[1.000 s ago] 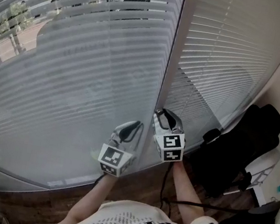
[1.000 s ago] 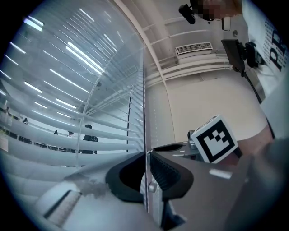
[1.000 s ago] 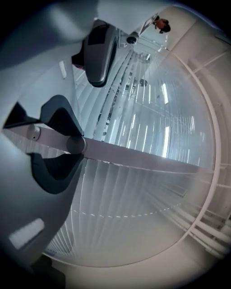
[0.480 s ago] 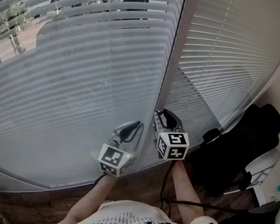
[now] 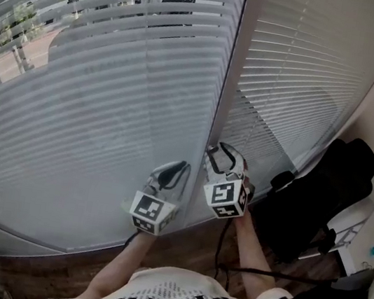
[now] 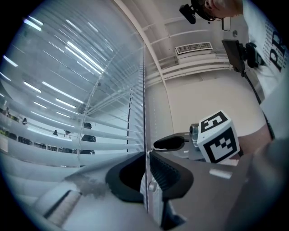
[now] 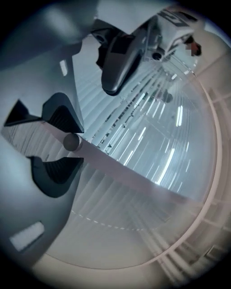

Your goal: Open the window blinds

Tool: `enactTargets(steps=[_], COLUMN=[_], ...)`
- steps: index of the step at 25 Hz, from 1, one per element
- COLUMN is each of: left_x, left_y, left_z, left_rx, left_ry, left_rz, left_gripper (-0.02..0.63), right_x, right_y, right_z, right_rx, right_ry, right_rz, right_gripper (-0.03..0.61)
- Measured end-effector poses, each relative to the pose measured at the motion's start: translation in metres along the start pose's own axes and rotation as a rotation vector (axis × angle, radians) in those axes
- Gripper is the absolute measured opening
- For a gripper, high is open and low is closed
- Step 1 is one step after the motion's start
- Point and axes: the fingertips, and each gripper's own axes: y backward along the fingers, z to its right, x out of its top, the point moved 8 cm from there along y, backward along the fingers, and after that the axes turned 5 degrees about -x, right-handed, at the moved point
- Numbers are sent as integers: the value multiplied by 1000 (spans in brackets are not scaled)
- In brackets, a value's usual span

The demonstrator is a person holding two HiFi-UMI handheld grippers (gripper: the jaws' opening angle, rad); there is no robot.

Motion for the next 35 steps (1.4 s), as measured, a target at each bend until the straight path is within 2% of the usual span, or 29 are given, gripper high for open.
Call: enactTargets(steps=[2,6,7,12,16,21,25,35], left_x=[-1,0,0,-15,-5,-5,-10,-8], left_y=[-1,-4,-4,1,-1,-1,0,-1], left_z=[2,5,5,3,1,2,2,3], left_rx=[-2,-16,-16,-5,0,0,0,-7], left_ry=[-2,-9,-9,-11,-8,-5,-3,2], left_rz=[-6,-5,-4,5,0,-5,0,-2], left_gripper=[25,25,25,25,24,23,23,23], right_x=[3,-3,-6,-19,-12,-11,-16,-18], right_y=[0,-5,-6,-6,-6,-6,-6,-6], right_z=[-4,-10,-11,-21,-14,-10,-11,-4], right_rx=[-4,-21,-30,-50,-35,-14,-10,15], right_ry=[123,280,306,325,276,110,38,-216], right_rz=[-14,-61,-66,-57,-60,-52,-48,-38], right_gripper=[178,167,137,135,133,133,133,133])
